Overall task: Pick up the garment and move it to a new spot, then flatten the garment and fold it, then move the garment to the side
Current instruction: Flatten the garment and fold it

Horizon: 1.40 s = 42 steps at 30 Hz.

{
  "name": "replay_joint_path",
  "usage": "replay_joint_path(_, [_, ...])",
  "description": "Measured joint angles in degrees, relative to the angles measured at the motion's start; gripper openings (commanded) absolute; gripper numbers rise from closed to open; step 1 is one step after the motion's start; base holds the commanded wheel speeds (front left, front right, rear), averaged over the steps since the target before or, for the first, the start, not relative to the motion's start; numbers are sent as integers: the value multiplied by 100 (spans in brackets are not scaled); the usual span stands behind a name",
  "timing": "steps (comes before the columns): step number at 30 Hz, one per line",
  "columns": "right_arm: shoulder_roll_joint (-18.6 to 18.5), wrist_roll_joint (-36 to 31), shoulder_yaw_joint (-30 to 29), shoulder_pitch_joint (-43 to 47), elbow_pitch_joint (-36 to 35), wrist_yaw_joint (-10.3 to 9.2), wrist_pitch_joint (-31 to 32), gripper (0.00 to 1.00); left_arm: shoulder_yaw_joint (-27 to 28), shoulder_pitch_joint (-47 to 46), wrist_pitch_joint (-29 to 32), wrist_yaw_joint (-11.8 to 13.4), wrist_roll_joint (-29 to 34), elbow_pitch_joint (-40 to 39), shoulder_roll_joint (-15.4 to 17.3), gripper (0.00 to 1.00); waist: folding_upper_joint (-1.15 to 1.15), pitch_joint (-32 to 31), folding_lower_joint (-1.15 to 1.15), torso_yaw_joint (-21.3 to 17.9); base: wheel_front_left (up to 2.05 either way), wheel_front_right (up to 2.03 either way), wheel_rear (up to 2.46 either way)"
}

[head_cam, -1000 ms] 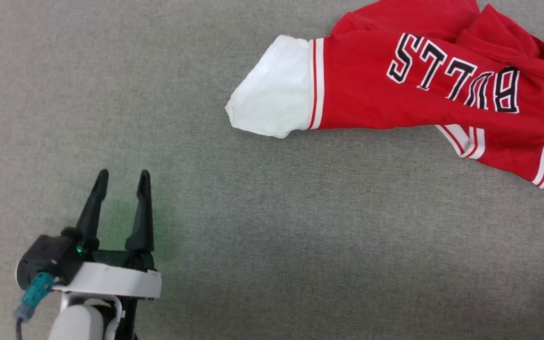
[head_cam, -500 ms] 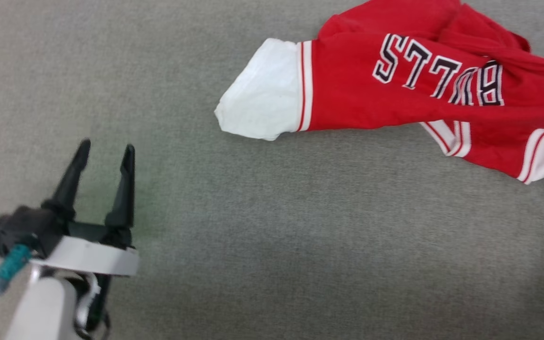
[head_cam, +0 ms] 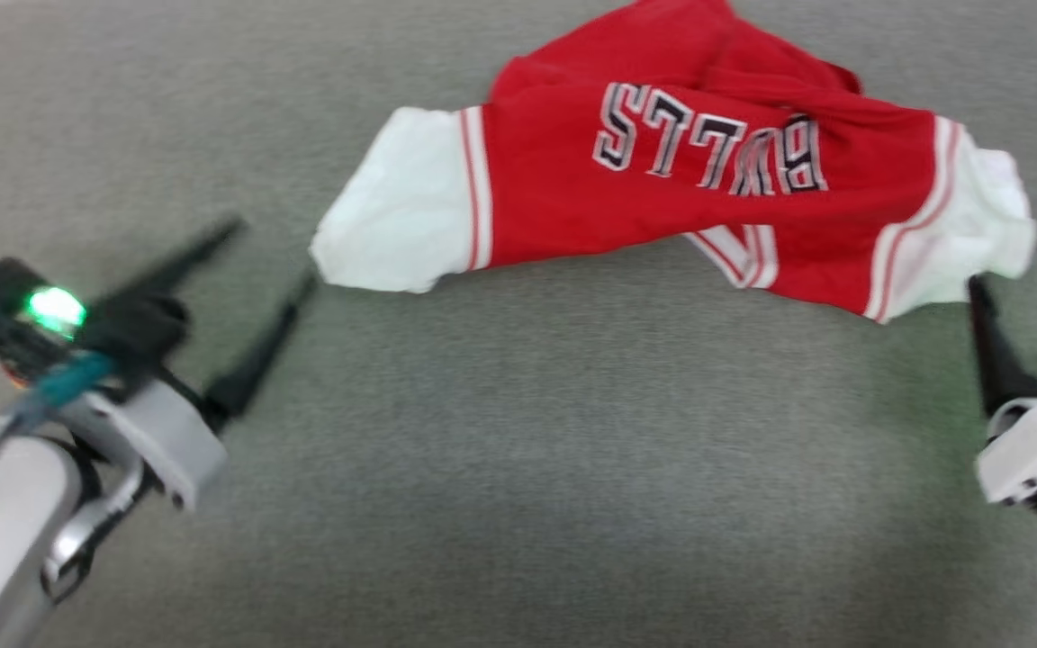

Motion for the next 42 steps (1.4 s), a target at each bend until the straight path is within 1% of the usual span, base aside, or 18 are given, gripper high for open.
replay_joint_path(3, [111,0,187,159,-226,0,1,100,-1280,-527,588,-2,-581,-181,657,100,0,4,0,-180,0,0,0])
replay_joint_path(5, [160,-2,286,193,-342,0,8,100,-1958,-1013,878,-2,-923,-202,932,100,0,24,0,-291,0,0,0])
replay_joint_path(7, [180,-8,374,198,-423,0,9,100,-2550,-1532,1087,-2,-1134,-159,1050,100,0,59,0,-390,0,0,0])
replay_joint_path(9, [190,-8,442,199,-483,0,10,100,-3067,-2000,1207,-2,-1325,-27,1077,100,0,105,0,-475,0,0,0])
replay_joint_path(13, [227,-27,549,199,-588,0,27,100,-3974,-2843,1259,-2,-1545,432,969,100,0,216,0,-619,0,0,0])
replay_joint_path(16, [247,-42,587,198,-617,0,27,100,-4309,-3243,1233,-2,-1675,854,808,100,0,299,0,-710,0,0,0])
replay_joint_path(20, [263,-46,643,196,-649,0,36,100,-4414,-3376,1363,-2,-1653,1252,680,100,0,385,0,-829,0,0,0])
replay_joint_path(26, [268,-89,662,198,-709,0,99,100,-4370,-3288,1583,1,-1579,1247,644,100,0,473,0,-943,0,0,0])
replay_joint_path(27, [260,-92,669,201,-714,0,104,100,-4365,-3283,1610,2,-1561,1241,645,92,0,481,0,-947,0,0,0])
replay_joint_path(29, [233,-100,708,202,-728,0,157,100,-4357,-3262,1626,2,-1491,1227,637,55,0,489,0,-940,0,0,0])
replay_joint_path(30, [210,-103,747,202,-734,0,179,100,-4357,-3252,1627,1,-1483,1227,620,44,0,492,0,-933,0,0,0])
replay_joint_path(31, [181,-104,792,201,-739,0,218,100,-4357,-3243,1648,1,-1483,1229,594,25,0,494,0,-924,0,0,0])
replay_joint_path(33, [82,-107,894,192,-742,0,307,100,-4358,-3239,1671,0,-1484,1254,509,0,0,504,0,-899,0,0,0])
replay_joint_path(37, [-276,-135,1318,53,-678,0,602,100,-4354,-3247,1673,0,-1490,1303,396,0,0,529,0,-846,0,0,0])
replay_joint_path(40, [-708,-134,1749,-231,-624,0,889,100,-4351,-3287,1647,0,-1488,1312,358,0,0,568,0,-816,0,0,0])
replay_joint_path(42, [-1078,-120,2076,-465,-519,0,1098,100,-4356,-3328,1639,0,-1485,1295,328,0,0,601,0,-784,0,0,0])
